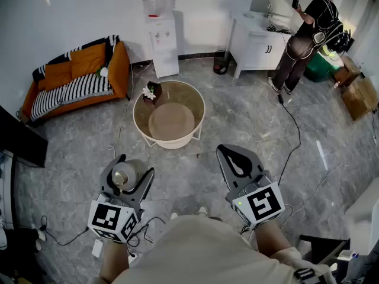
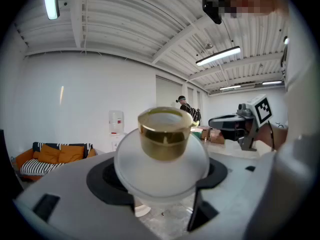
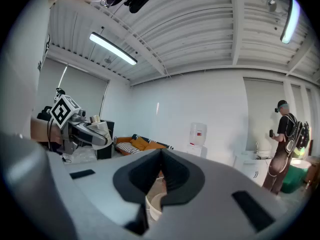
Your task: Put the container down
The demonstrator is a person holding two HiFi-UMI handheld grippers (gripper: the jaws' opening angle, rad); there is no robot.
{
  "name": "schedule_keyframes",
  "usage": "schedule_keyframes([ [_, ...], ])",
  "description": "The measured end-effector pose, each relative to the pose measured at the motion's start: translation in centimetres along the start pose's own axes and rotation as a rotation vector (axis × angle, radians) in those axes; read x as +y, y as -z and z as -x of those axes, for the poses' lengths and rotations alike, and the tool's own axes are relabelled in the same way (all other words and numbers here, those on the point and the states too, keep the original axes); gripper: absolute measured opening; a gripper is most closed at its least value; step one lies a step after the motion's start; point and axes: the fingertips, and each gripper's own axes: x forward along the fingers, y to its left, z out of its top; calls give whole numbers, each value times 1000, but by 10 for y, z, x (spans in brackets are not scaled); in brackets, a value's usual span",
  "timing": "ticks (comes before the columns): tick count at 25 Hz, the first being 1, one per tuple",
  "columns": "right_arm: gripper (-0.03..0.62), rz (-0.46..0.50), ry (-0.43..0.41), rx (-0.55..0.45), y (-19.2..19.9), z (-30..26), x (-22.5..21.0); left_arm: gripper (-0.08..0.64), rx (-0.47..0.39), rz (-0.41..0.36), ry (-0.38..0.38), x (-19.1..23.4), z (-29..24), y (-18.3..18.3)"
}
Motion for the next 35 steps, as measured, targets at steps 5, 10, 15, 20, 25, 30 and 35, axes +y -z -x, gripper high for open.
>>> schedule_keyframes([
  [5, -3, -29, 2, -9, 8, 2, -10, 334, -1, -8, -8, -7, -7, 1],
  [10, -3, -35, -3, -1, 17, 6, -25, 334, 12, -7, -14, -17, -20, 3],
  [15, -3, -55, -5, 4, 27, 11, -42, 334, 18, -4, -16, -29, -35, 3],
  [20, -3, -59, -12, 10, 38, 22, -58, 334, 25, -3, -21, -46, -49, 2],
  [25, -3, -67, -18, 25, 52, 34, -73, 334, 34, -7, -19, -67, -60, 2],
  [30, -3, -81, -16, 24, 56, 34, -81, 334, 43, -11, -11, -73, -66, 4],
  [35, -3, -78, -15, 24, 64, 27, -89, 334, 43, -19, -8, -69, -81, 5],
])
